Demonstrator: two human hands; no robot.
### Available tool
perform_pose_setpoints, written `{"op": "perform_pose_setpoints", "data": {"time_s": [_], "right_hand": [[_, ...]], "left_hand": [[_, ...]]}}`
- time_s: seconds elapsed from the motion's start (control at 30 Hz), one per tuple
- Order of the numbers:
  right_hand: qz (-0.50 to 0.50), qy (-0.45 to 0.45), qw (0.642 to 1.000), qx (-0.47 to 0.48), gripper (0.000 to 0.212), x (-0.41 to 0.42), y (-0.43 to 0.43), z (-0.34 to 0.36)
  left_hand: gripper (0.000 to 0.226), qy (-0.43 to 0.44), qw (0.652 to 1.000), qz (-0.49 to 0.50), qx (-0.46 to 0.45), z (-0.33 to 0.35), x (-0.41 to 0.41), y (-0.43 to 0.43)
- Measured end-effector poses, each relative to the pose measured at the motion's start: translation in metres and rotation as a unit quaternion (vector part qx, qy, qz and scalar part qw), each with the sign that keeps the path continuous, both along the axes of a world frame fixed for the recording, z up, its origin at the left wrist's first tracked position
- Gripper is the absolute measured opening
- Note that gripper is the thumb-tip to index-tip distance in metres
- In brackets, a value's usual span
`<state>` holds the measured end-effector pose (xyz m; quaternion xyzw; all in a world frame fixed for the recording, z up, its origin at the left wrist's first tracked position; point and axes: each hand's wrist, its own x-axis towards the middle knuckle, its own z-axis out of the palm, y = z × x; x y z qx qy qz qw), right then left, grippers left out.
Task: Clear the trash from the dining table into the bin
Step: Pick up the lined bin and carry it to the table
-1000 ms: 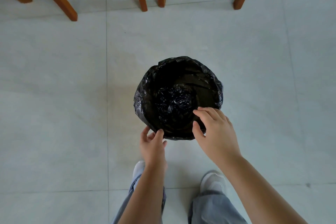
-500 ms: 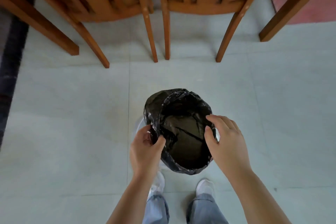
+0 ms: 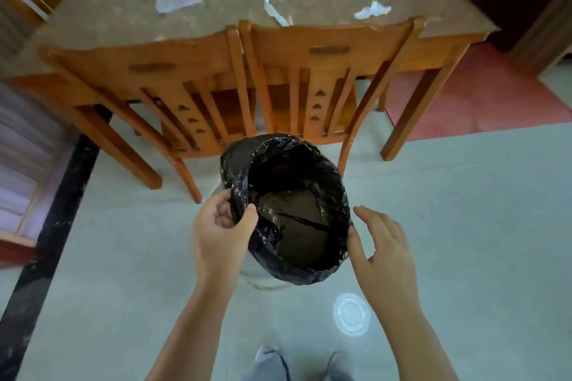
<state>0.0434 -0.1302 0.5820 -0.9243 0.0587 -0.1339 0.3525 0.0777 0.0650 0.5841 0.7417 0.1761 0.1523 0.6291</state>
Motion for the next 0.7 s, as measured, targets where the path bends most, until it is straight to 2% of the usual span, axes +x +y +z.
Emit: {"op": "perform_pose_setpoints", "data": {"time_s": [0.1,0.27,0.53,0.7], "right_hand": [[0.006,-0.026,0.999,-0.027,0.028,-0.008,-0.002,0.044],[0.024,-0.027,0.997,-0.075,0.030,-0.015,-0.004,0.096],[0.002,-0.032,0.989,-0.143,0.030,-0.012,-0.007,0.159],[-0.042,-0.044,0.986,-0.154,0.030,0.011,-0.024,0.182]], "left_hand": [[0.024,-0.015,0.999,-0.015,-0.031,0.038,-0.006,0.002],[0.041,-0.045,0.997,-0.051,-0.047,0.086,-0.011,-0.006],[0.031,-0.032,0.988,-0.113,-0.101,0.131,-0.004,-0.003],[0.028,-0.043,0.983,-0.151,-0.096,0.156,0.027,-0.014]]}}
